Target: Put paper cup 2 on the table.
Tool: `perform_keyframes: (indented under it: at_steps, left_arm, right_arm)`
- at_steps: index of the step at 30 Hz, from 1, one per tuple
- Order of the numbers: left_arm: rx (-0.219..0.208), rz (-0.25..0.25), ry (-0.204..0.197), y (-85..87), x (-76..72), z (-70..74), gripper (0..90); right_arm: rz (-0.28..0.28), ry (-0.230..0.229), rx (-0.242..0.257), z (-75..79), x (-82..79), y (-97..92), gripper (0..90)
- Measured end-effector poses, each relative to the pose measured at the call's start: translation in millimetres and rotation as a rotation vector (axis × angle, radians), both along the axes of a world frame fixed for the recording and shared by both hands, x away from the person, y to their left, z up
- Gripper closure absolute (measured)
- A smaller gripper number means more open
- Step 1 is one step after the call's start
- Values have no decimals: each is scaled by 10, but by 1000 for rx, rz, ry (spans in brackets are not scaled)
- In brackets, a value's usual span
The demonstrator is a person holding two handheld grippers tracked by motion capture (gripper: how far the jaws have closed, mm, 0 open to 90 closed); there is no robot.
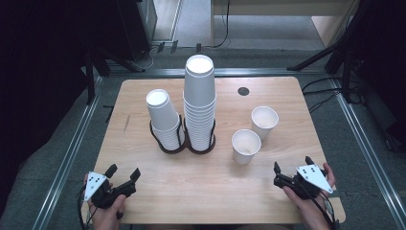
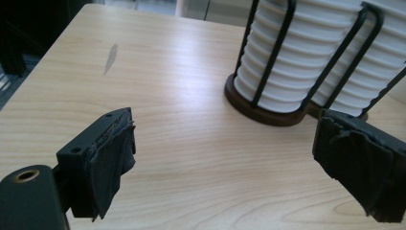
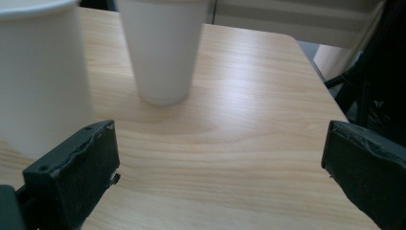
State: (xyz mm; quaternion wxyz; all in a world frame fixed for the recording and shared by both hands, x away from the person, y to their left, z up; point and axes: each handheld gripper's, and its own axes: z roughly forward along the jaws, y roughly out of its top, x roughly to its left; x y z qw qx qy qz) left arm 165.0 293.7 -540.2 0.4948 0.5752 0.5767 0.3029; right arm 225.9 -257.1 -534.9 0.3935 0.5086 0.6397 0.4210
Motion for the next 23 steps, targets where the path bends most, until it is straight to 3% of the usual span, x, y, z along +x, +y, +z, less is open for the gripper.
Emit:
perform_keyframes:
  at_steps: [3, 4, 5, 10, 14, 16, 19, 23]
  left_arm:
    - [-3, 19, 3, 89, -14, -17, 78]
    - [-10, 35, -1, 134, -18, -20, 78]
    - [-29, 53, -2, 202, -29, -20, 80]
    - [-46, 56, 8, 304, -42, -32, 80]
    - [-2, 53, 18, 361, -33, -36, 80]
    - [-4, 42, 24, 401, -31, -46, 80]
    - [-23, 38, 41, 457, -19, -79, 81]
    - [-78, 28, 30, 468, 20, -85, 81]
  right_arm:
    - [-37, 9, 15, -8, -40, -207, 0]
    - [-37, 9, 15, -8, -40, -207, 0]
    - [-50, 19, 19, -13, -63, -325, 0]
    - [-79, 26, 21, -49, -116, -519, 0]
    - [-98, 50, 53, -75, -154, -687, 0]
    - [-106, 62, 56, -76, -166, -743, 0]
    - [-109, 64, 69, -68, -218, -810, 0]
    - [-109, 54, 78, -33, -238, -801, 0]
